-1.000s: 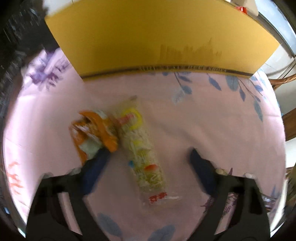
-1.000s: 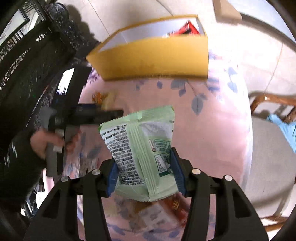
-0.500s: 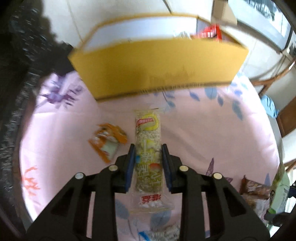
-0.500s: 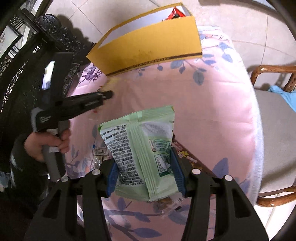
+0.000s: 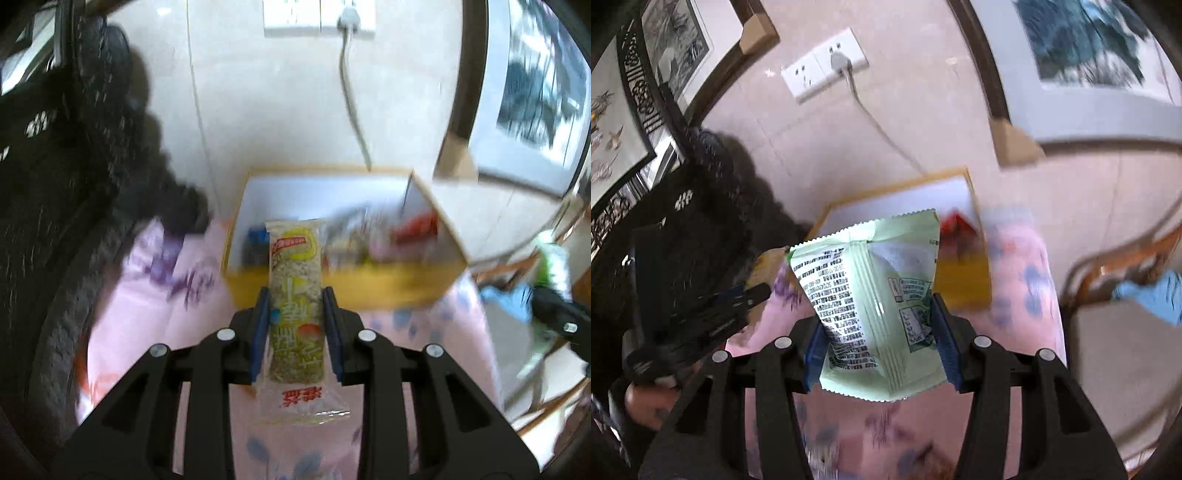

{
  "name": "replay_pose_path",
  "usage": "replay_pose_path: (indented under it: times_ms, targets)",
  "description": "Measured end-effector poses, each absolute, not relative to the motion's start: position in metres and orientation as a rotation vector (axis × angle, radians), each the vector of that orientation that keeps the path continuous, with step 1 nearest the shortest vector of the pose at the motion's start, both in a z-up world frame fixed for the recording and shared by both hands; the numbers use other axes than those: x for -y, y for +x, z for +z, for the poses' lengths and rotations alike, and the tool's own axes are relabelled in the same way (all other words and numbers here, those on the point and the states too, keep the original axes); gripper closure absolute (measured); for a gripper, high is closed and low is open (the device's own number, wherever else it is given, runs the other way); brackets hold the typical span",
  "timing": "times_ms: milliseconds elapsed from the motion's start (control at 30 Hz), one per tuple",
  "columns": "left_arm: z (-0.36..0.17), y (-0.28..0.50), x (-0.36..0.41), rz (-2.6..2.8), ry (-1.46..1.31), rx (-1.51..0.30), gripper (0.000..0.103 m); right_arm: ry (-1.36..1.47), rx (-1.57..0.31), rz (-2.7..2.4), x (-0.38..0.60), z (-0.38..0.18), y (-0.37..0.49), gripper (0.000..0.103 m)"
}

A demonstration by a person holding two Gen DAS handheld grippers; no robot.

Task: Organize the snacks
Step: 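Carry both snacks over the yellow box and open both tools to drop them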

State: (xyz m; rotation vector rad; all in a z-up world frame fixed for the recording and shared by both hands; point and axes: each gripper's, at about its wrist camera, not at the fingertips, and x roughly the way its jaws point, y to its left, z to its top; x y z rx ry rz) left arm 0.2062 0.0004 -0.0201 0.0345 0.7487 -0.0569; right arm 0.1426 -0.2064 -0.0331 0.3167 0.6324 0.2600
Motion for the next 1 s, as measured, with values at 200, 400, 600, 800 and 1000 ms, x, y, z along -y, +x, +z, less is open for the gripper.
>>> replay_pose_path:
  times_ms: [200,400,600,800,1000]
  targets:
    - [0.008,0.269,0.004,-0.048,0.075,-0.665,0.075,0.239,-0.587,0.214,0.194,-0.002,0.231,0.051]
    - [-0.009,0.320,0.010,-0.024,0.111,-0.692,0.075,0.253,-0.585,0.195,0.192,-0.010,0.278,0.051]
    - [-0.027,0.339,0.015,-0.053,0.132,-0.729,0.075,0.257,-0.607,0.184,0.193,-0.019,0.306,0.051]
    - [-0.038,0.347,0.017,-0.066,0.128,-0.730,0.034,0.223,-0.627,0.168,0.195,-0.029,0.319,0.047]
    - [-0.045,0.340,0.019,-0.008,0.213,-0.701,0.002,0.068,-0.618,0.118,0.189,-0.036,0.322,0.001]
